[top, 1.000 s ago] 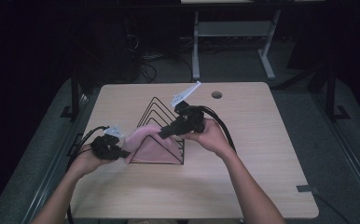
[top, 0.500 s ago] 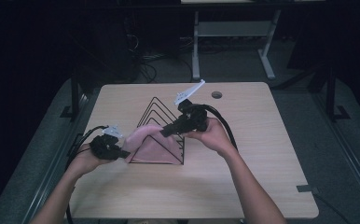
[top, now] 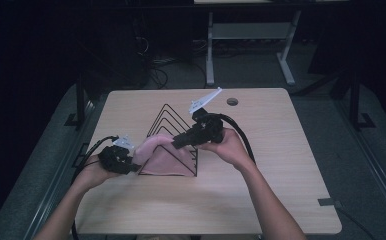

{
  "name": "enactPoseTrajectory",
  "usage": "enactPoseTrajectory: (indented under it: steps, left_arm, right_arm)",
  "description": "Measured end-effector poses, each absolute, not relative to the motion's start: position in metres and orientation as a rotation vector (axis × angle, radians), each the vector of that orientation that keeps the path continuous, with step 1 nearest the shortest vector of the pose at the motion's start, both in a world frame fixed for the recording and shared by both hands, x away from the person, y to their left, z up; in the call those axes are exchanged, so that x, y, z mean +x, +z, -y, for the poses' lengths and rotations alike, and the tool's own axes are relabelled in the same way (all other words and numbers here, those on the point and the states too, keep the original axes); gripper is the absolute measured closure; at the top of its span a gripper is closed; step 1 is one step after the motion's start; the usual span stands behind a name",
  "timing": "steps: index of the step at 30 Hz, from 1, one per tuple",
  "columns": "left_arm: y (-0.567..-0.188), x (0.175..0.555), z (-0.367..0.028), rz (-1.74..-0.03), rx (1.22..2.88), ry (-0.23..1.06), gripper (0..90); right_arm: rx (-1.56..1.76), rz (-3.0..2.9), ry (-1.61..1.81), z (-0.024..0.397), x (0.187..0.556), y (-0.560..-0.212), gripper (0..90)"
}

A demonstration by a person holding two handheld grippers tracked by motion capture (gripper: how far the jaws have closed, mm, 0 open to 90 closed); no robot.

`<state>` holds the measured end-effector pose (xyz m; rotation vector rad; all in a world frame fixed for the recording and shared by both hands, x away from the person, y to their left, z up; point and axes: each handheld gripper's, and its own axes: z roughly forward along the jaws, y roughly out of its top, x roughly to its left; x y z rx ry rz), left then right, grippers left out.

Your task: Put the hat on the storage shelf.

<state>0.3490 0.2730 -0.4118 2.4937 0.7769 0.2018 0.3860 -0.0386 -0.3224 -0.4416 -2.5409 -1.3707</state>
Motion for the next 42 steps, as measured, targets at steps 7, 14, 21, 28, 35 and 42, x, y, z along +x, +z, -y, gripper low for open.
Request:
enactPoseTrajectory:
  steps: [7, 14, 21, 28, 35, 42]
  left_arm:
    - [-0.409, 0.35, -0.276, -0.789, 2.473, 0.191, 58.6]
    - [-0.406, 0.349, -0.278, -0.805, 2.45, 0.189, 53.5]
    - [-0.401, 0.344, -0.284, -0.818, 2.411, 0.201, 47.7]
    - [-0.4, 0.339, -0.289, -0.83, 2.406, 0.205, 45.4]
    - [-0.4, 0.335, -0.289, -0.825, 2.4, 0.22, 42.6]
    - [-0.398, 0.333, -0.288, -0.799, 2.402, 0.207, 40.4]
  right_arm:
    - [-0.487, 2.539, -1.413, 0.051, 0.384, -0.318, 58.8]
    - [-0.56, 2.563, -1.412, 0.068, 0.385, -0.319, 48.1]
    - [-0.661, 2.61, -1.399, 0.096, 0.381, -0.321, 40.5]
    - [-0.757, 2.615, -1.399, 0.123, 0.376, -0.327, 37.5]
    - [-0.828, 2.62, -1.405, 0.145, 0.37, -0.335, 35.8]
    - [-0.888, 2.625, -1.403, 0.161, 0.365, -0.343, 34.2]
